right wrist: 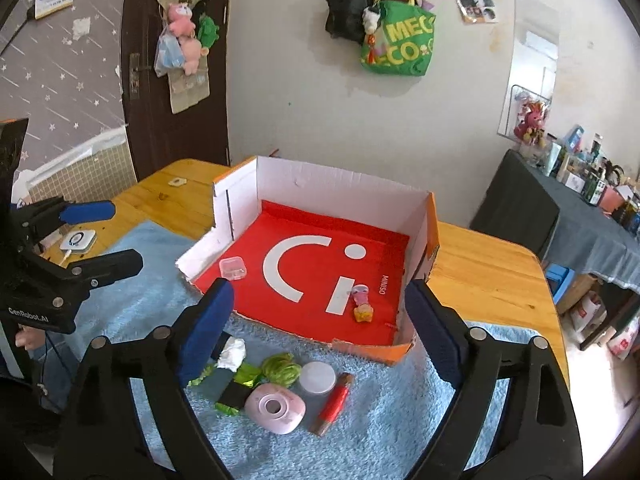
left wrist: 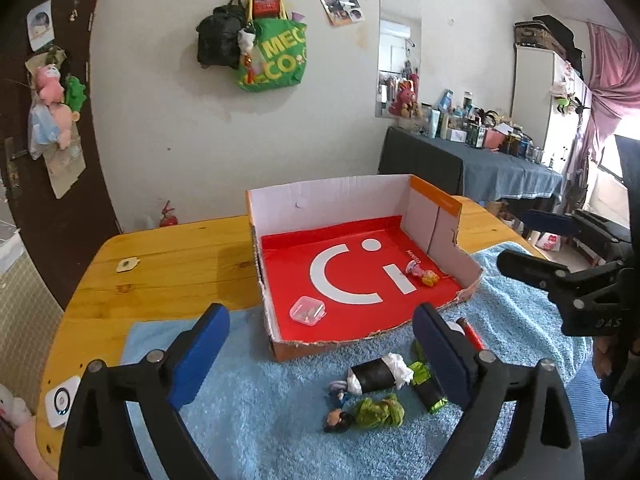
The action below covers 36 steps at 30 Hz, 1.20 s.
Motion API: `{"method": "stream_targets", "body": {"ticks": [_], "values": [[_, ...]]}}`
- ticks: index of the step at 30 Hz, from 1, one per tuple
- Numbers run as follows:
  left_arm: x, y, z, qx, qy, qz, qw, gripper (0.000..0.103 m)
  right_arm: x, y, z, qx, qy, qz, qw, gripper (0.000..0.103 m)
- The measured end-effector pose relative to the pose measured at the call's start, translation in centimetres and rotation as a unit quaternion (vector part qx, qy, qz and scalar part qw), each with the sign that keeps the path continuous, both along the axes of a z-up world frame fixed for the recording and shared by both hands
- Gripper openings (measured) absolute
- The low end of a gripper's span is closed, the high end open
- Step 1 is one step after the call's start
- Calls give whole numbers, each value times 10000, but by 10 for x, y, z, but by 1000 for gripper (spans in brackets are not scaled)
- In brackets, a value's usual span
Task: Organize objects
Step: 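Withdraw both tools from the box back over the towel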
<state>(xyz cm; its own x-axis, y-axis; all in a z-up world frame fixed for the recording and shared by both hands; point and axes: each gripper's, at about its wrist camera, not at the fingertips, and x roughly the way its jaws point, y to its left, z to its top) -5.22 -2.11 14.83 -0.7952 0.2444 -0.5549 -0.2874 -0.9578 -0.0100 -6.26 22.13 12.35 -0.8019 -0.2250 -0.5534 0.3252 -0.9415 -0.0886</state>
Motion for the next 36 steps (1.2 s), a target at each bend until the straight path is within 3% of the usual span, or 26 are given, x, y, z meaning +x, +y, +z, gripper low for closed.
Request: {"method": "stream_targets", "body": {"ticks": [2, 13, 19, 36], "values": [[7, -2, -3, 4, 64, 97, 9999, 101, 4, 0, -1, -26, 88, -65, 9999, 92], [35, -10, -36, 277, 108, 585, 9978, 101, 30, 7, -28, -374, 266, -513, 9976, 93], [44, -7, -62, 315, 10, 679, 9972, 101, 44, 5, -51, -201, 368, -792, 9960, 93], [55, 7, -115, 209, -391, 853, 9954, 101, 59, 3, -120, -216, -185, -1088, 9937, 93]]}}
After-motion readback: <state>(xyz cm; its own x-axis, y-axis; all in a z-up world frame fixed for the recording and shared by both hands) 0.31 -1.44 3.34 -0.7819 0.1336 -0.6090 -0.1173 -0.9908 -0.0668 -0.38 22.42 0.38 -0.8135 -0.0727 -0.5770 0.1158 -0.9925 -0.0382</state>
